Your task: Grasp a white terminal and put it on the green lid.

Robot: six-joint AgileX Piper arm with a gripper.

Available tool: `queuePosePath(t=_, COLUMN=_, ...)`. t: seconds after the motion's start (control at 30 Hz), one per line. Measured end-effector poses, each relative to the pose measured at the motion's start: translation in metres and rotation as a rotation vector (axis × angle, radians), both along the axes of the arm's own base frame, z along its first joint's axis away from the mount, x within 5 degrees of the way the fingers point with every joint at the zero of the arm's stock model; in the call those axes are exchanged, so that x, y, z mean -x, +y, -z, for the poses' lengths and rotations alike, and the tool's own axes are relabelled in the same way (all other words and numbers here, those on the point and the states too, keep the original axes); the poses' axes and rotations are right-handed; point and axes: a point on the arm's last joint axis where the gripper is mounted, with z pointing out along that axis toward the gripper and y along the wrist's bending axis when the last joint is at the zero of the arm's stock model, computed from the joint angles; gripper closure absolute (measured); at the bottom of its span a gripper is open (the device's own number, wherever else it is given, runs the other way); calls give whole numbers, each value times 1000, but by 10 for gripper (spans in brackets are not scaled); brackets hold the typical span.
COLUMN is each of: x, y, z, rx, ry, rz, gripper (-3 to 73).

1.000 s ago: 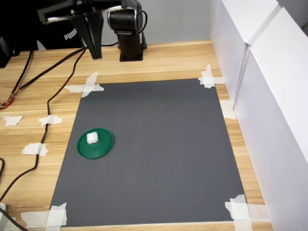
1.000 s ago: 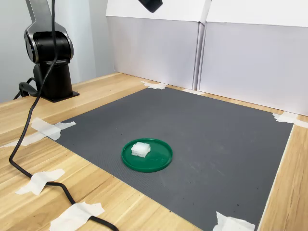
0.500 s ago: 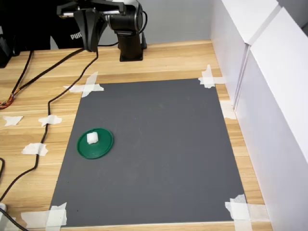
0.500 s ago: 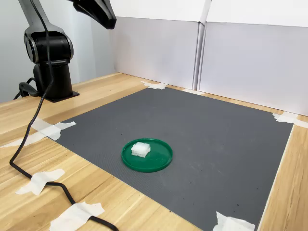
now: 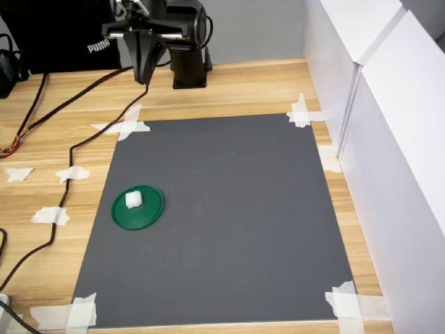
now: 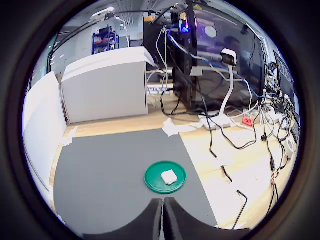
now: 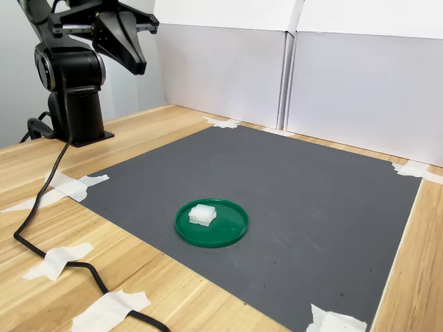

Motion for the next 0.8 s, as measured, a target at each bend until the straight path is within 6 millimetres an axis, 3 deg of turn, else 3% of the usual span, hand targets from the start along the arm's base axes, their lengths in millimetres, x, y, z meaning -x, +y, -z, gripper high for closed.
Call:
queuePosePath(t=0.2, x=20, y=9, z=-1, rx=21, ry=-112, rz=-68, gripper=710)
queuePosePath(t=0.43, x=43, y=18, z=17, rx=27, ry=-216, rz=-167, gripper=710)
queuePosePath(t=0.8, x=49, y=19, z=39, rx=25, ry=-220, rz=-184, gripper=711)
